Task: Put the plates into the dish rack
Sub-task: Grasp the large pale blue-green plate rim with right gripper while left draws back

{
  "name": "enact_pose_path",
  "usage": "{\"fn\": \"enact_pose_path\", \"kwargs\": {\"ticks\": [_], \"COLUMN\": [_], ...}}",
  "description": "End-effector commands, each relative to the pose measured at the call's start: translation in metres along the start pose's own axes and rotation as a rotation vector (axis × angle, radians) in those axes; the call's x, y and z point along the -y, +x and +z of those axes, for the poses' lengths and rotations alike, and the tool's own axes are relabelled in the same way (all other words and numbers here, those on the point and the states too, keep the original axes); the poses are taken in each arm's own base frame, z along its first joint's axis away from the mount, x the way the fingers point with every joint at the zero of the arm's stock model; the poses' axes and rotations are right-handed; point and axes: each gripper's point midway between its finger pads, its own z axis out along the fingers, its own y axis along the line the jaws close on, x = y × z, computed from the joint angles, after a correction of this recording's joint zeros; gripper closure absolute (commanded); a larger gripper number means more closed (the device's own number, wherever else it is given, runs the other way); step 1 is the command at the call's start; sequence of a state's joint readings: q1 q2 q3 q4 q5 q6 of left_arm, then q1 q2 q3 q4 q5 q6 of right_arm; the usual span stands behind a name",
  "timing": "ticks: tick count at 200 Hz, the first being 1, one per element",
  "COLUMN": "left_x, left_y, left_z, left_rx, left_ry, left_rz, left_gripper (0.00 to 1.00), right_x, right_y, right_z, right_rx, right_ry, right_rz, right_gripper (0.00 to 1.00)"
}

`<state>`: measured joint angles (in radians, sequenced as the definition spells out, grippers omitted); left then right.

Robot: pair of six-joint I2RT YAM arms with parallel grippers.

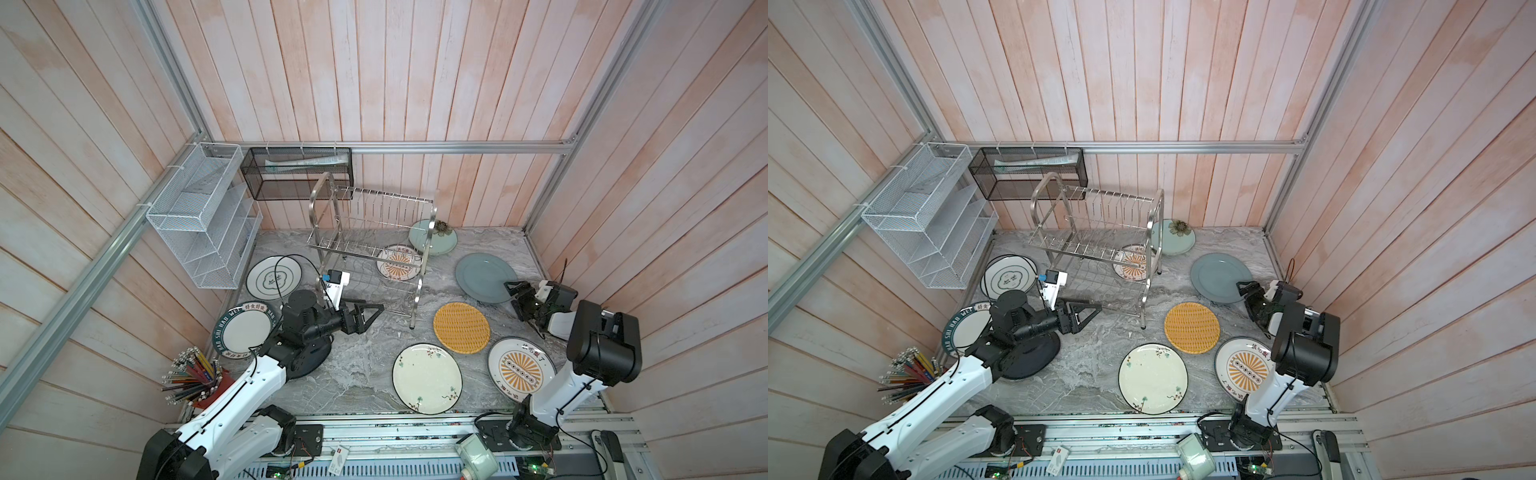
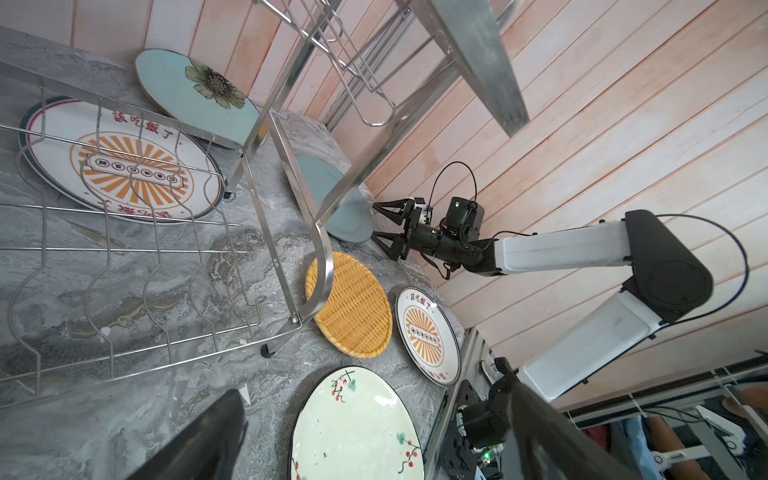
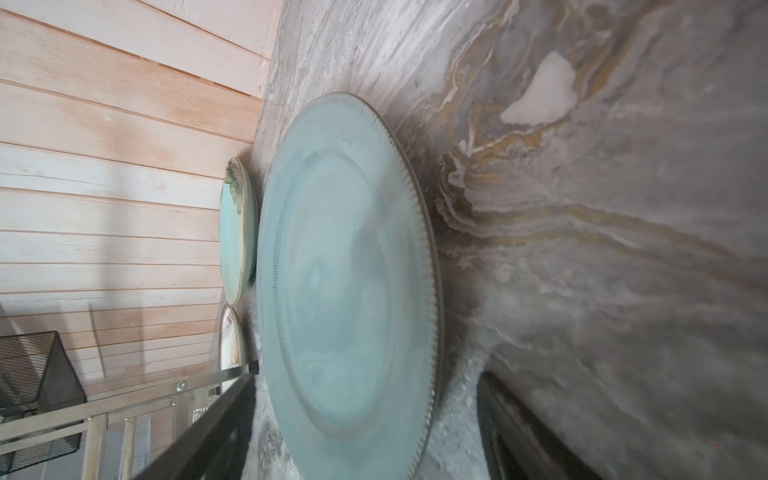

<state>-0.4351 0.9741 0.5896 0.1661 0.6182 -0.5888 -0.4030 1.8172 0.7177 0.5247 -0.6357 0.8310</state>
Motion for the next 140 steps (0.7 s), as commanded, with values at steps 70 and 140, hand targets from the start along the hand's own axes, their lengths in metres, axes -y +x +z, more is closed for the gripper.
{"fn": "enact_pose_path", "kwargs": {"ticks": [70, 140], "left_x": [0.000, 0.006], "left_y": [-0.025, -0.042], "left_z": [-0.019, -0.038], "left_rx": [0.149, 0.204], "left_ry": [-0.090, -0.168], "left_rz": [0.051, 0.104], "left_gripper": [0.00, 0.00], "right_x": [0.045, 0.030], "right_y": [0.021, 0.020], "right_z": [0.035, 0.035], "right_rx": [-0.132, -0.098], "right_ry": [0.047, -0.042], "right_rz": [0.193, 0.191], "right_gripper": [0.40, 0.93]}}
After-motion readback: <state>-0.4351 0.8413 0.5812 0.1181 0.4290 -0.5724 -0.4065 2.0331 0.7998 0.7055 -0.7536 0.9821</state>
